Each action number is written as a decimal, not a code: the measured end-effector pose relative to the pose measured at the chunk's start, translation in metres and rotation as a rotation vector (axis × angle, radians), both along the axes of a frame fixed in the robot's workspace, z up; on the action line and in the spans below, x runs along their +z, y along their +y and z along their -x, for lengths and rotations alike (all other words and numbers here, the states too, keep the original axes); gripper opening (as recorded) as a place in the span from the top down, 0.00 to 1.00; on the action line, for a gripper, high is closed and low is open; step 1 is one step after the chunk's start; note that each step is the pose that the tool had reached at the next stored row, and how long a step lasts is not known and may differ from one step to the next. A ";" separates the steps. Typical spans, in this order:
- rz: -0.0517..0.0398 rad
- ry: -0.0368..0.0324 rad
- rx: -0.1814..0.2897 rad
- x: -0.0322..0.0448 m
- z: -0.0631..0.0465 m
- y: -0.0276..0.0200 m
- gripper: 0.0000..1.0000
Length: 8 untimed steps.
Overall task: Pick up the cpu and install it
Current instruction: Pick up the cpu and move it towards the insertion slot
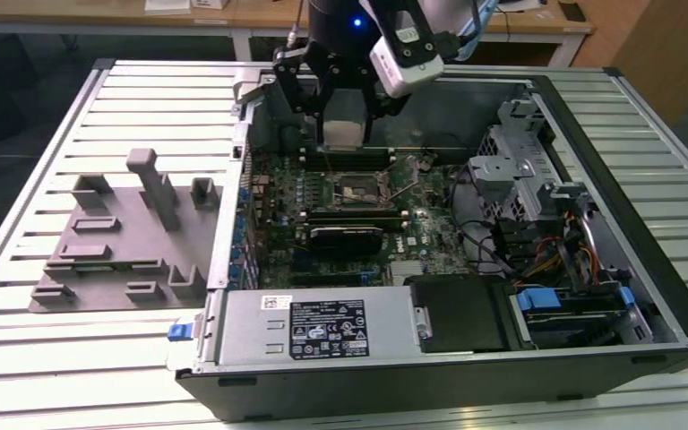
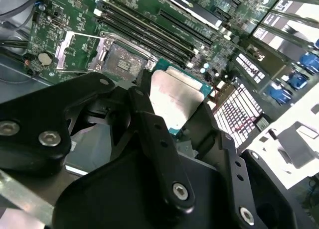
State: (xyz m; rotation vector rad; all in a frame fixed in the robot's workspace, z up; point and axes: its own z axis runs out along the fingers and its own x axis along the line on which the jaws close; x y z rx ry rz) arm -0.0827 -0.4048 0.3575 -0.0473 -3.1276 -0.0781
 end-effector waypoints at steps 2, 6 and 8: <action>0.0001 -0.0047 0.001 -0.0023 -0.001 0.0000 0.46; 0.0002 -0.0122 0.002 -0.0076 -0.004 0.0000 0.46; 0.0005 -0.0144 0.002 -0.0107 -0.007 0.0000 0.46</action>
